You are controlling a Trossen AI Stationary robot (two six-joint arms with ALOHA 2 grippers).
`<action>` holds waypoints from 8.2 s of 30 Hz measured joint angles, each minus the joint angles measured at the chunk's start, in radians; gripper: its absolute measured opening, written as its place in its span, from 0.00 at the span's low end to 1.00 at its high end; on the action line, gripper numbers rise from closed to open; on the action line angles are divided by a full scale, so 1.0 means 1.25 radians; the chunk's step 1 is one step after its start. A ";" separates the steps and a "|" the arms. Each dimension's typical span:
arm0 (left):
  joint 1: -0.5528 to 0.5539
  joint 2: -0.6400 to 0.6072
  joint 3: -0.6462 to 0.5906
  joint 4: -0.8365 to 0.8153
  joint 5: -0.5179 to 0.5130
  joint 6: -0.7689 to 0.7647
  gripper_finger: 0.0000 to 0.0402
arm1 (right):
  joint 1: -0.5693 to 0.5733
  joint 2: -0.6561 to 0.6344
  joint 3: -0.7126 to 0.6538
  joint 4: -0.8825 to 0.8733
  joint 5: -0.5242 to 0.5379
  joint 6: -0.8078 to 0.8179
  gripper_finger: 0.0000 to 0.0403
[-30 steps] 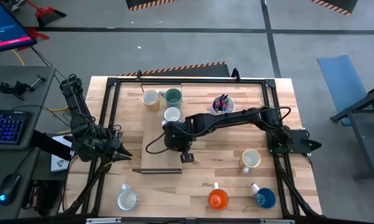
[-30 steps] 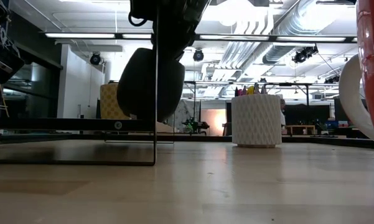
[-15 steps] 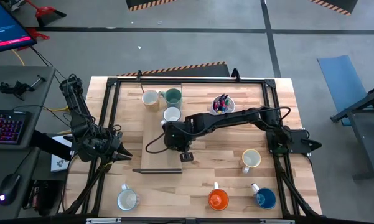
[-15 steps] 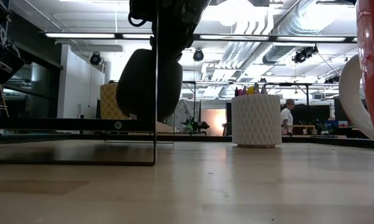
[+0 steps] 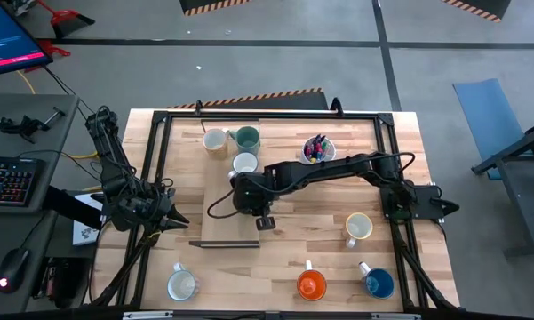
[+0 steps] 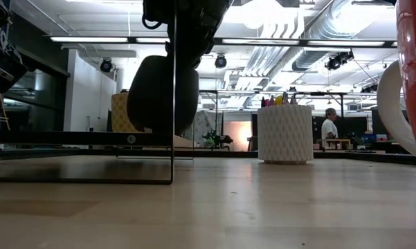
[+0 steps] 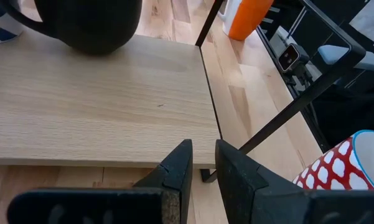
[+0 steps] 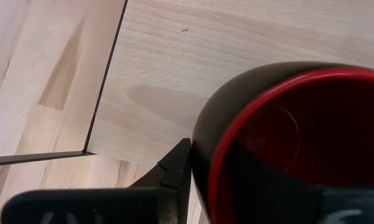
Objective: Place coffee mugs
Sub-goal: Put the black mug on the shelf, then put the red mug on the shelf
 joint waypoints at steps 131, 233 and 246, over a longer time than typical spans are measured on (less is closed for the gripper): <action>0.023 0.188 0.237 0.317 0.178 0.066 0.15 | 0.050 -0.533 -0.592 -0.158 0.113 0.332 0.18; 0.104 0.817 0.585 -0.217 0.559 -0.565 0.15 | 0.050 -0.558 -0.664 -0.049 0.153 0.230 0.18; 0.106 0.860 0.580 -0.246 0.594 -0.566 0.15 | 0.050 -0.558 -0.664 -0.049 0.153 0.230 0.18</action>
